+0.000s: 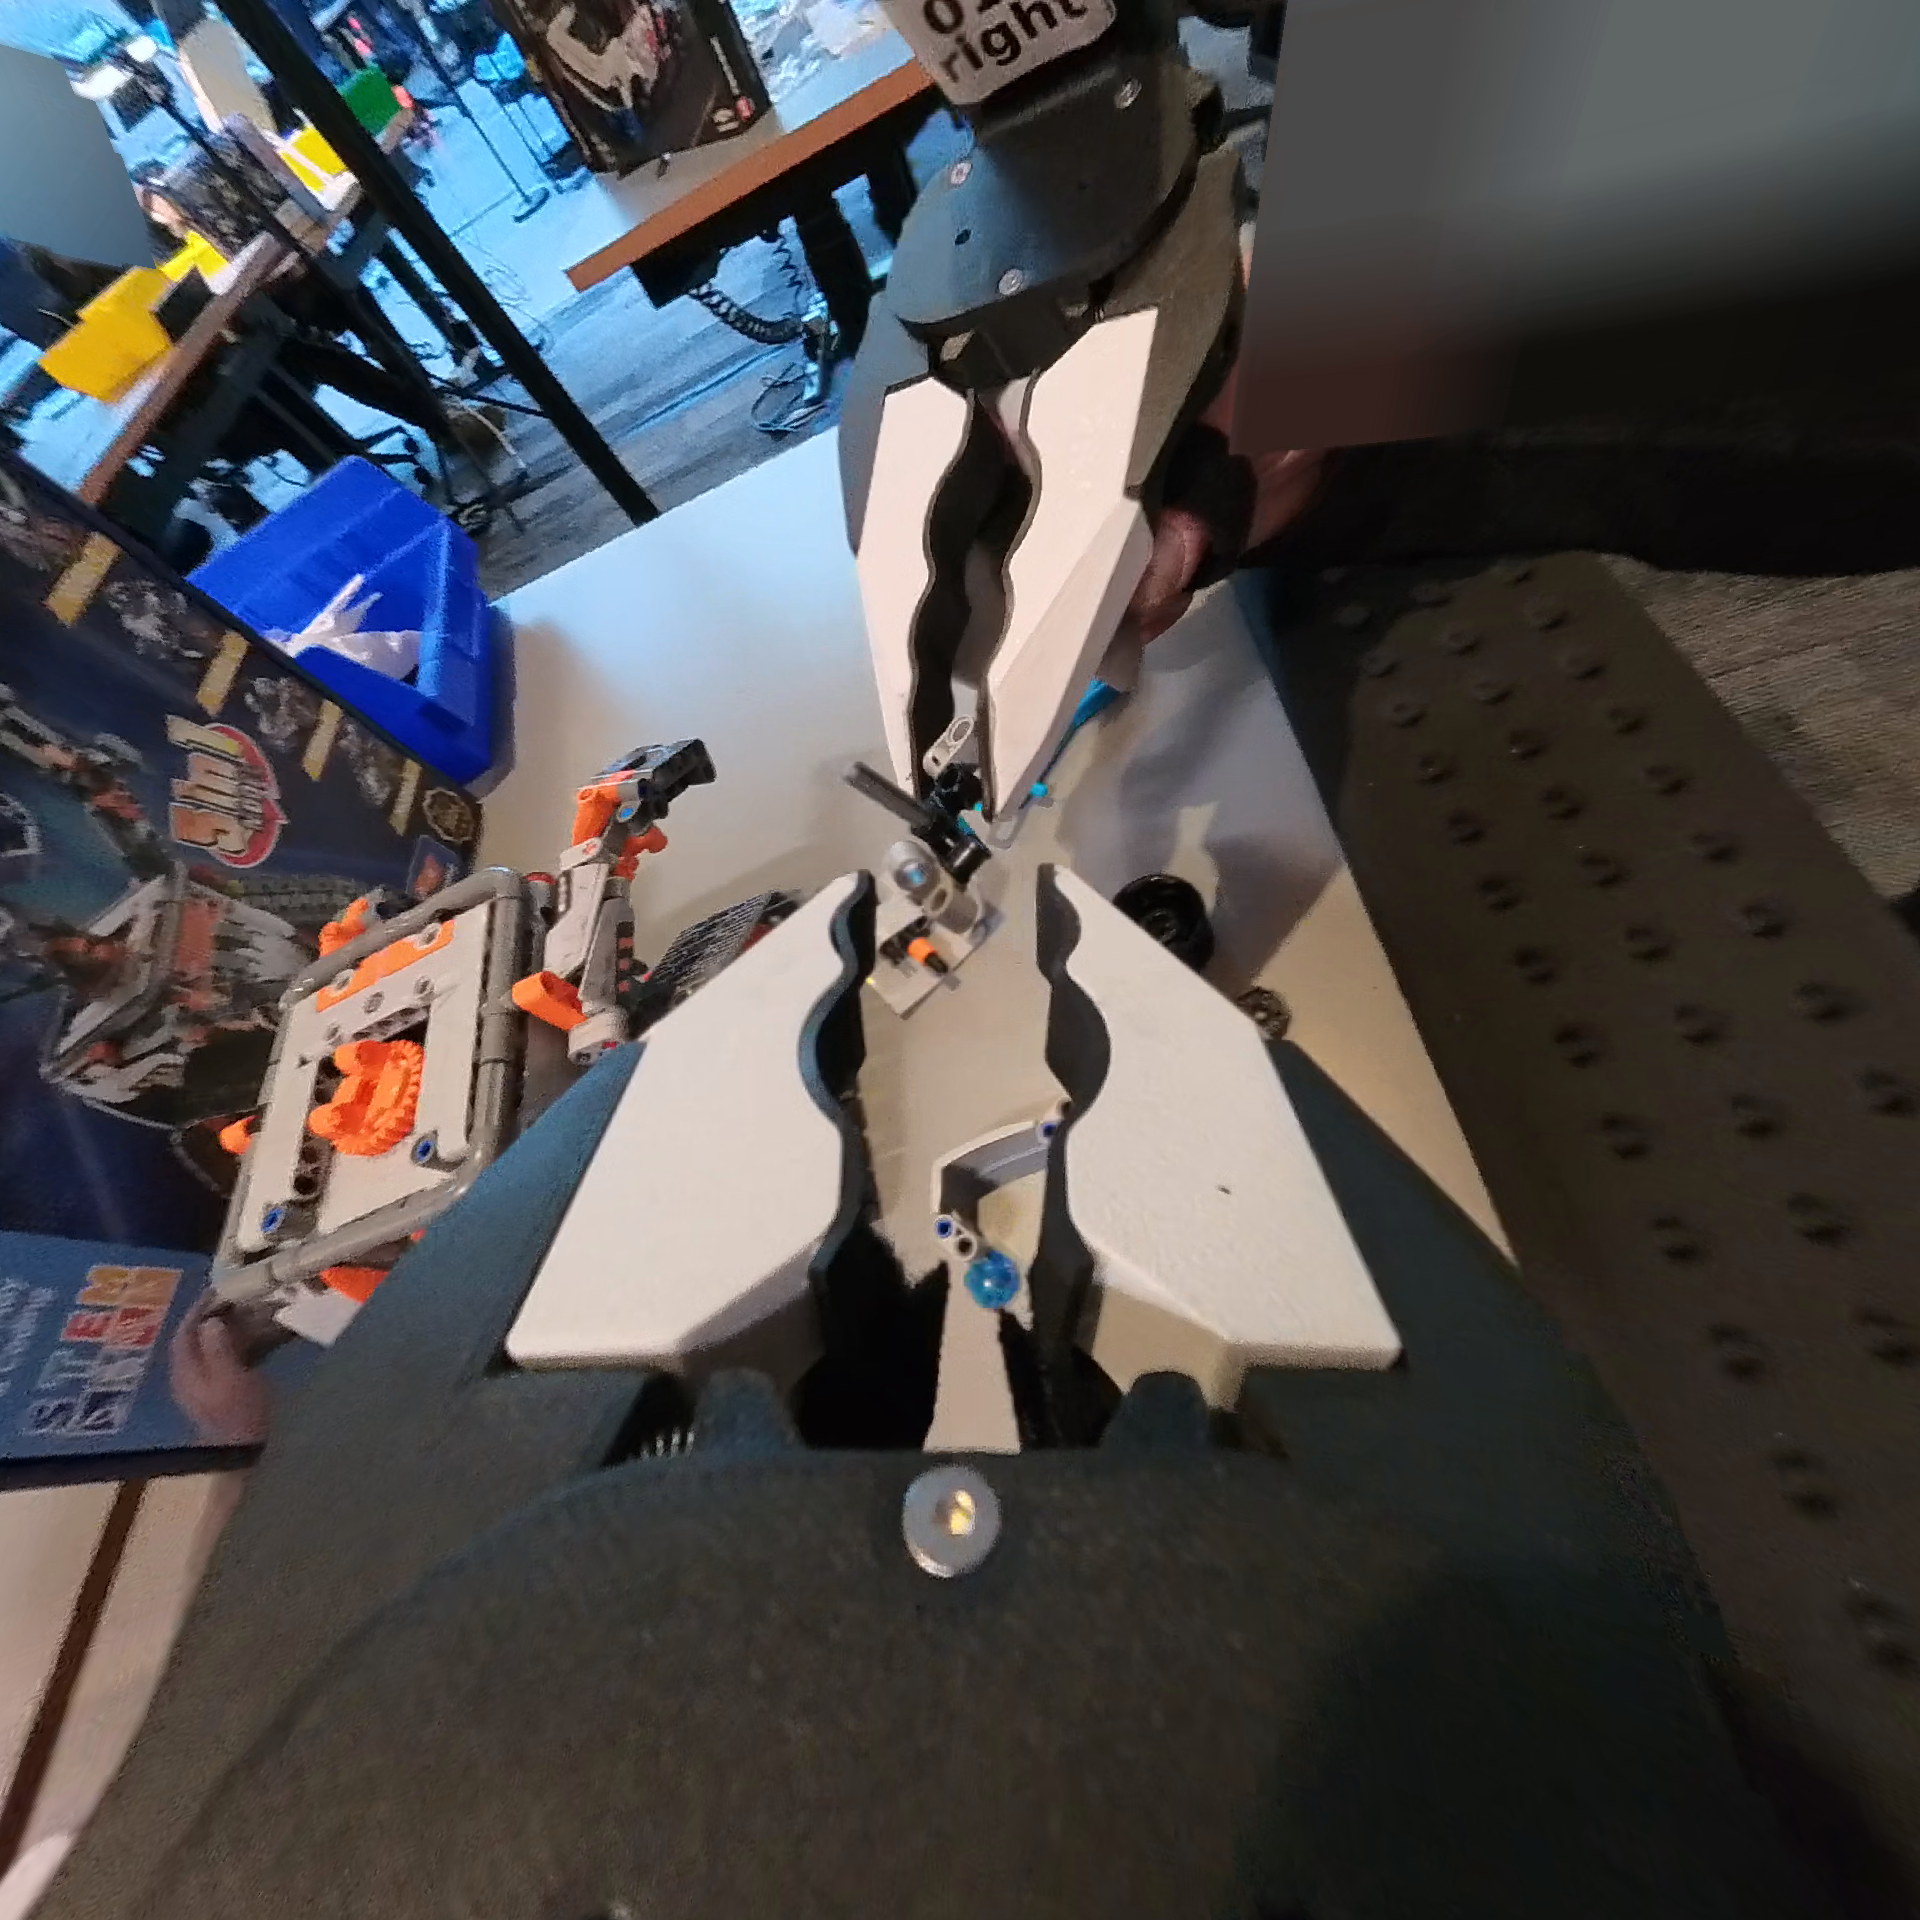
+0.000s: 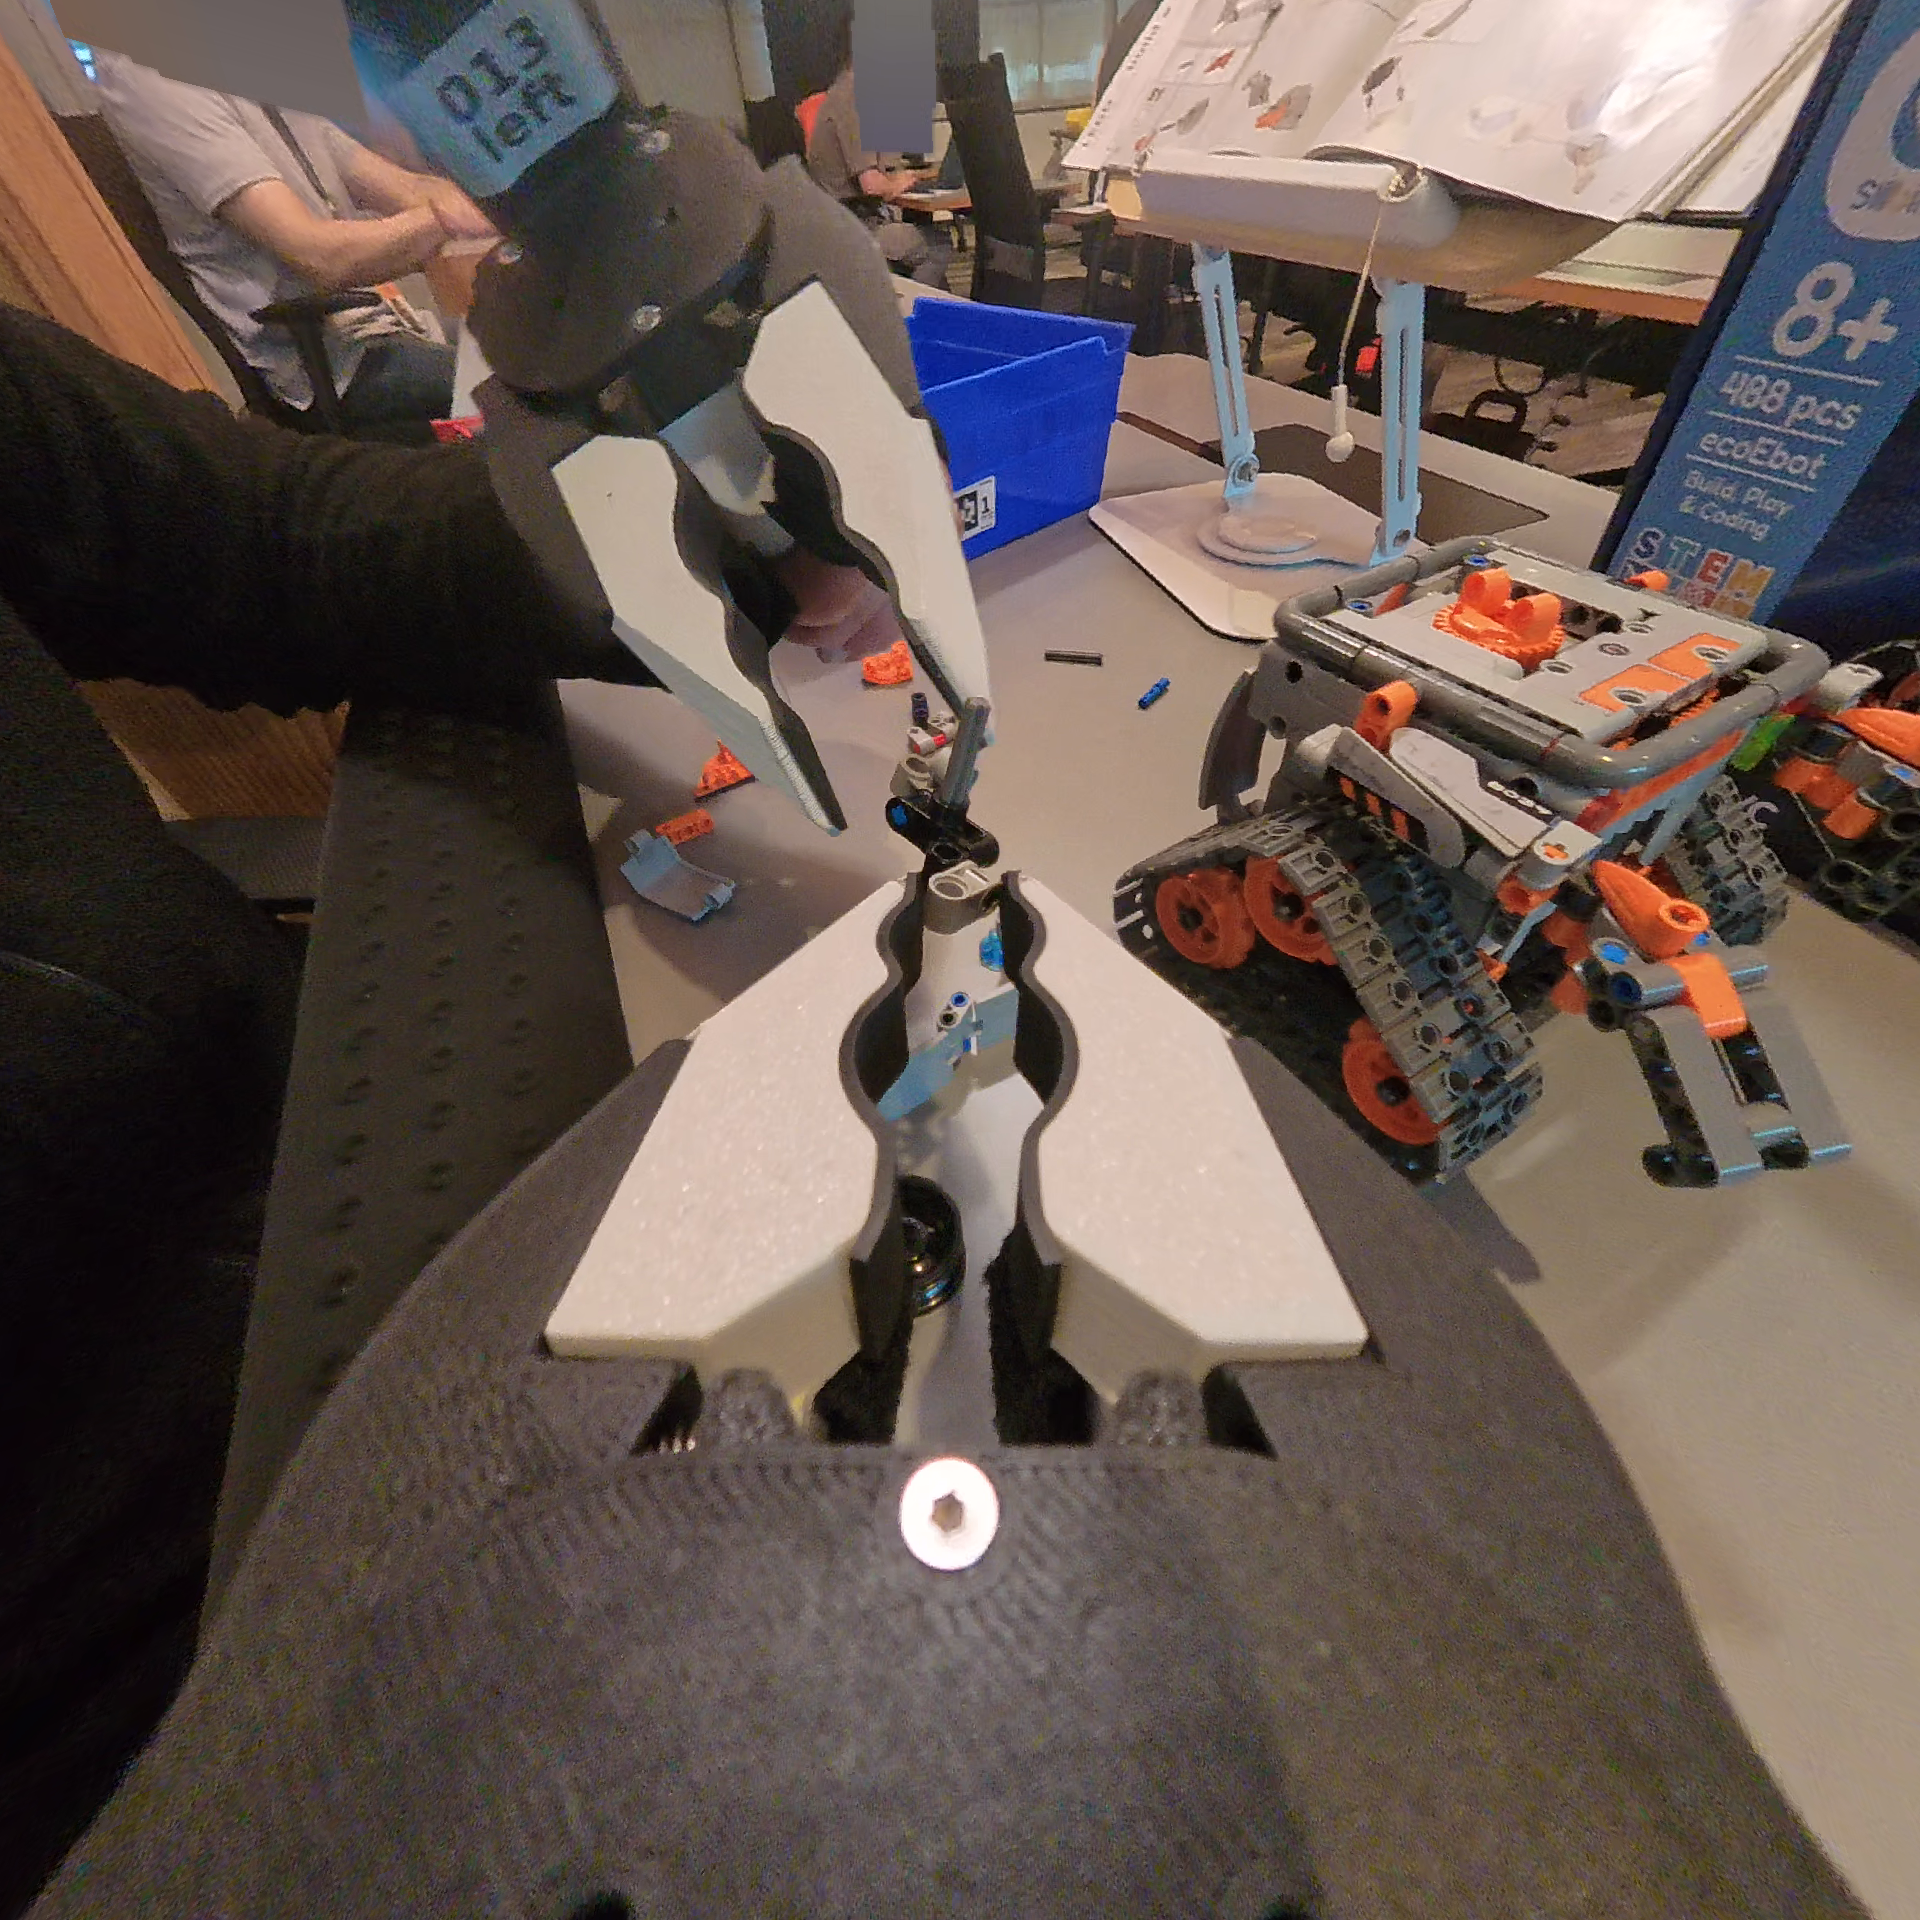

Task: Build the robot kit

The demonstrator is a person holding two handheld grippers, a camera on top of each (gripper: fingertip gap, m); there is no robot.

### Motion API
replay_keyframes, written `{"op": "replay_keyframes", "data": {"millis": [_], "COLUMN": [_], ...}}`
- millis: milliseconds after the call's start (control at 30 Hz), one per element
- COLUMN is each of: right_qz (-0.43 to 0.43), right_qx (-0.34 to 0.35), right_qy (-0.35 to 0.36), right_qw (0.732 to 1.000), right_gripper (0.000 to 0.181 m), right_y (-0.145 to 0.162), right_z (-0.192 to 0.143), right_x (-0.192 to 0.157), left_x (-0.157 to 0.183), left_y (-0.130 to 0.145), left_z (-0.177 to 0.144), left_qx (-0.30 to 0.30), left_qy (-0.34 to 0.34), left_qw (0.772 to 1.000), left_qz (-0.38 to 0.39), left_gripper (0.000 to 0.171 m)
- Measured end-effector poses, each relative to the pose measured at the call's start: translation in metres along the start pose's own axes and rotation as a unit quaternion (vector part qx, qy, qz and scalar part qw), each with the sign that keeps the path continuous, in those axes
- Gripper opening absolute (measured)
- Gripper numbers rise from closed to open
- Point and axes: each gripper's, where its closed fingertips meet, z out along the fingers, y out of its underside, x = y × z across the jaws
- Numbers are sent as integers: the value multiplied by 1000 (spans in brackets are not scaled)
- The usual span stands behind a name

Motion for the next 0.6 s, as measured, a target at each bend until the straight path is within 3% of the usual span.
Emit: {"op": "replay_keyframes", "data": {"millis": [167,333,467,600], "right_qz": [-10,-15,-15,-9], "right_qx": [7,33,38,47], "right_qy": [-28,-56,-62,-70], "right_qw": [1000,998,997,996], "right_gripper": [12,12,13,12], "right_y": [-2,-11,-12,-14], "right_z": [0,-5,-5,-7], "right_x": [-10,-19,-21,-23], "left_x": [5,11,12,15], "left_y": [-12,-17,-22,-22], "left_z": [-9,-14,-17,-14], "left_qx": [62,112,143,142], "left_qy": [79,180,206,200], "left_qw": [991,955,941,945], "left_qz": [-90,-206,-229,-217], "left_gripper": [29,27,14,12]}}
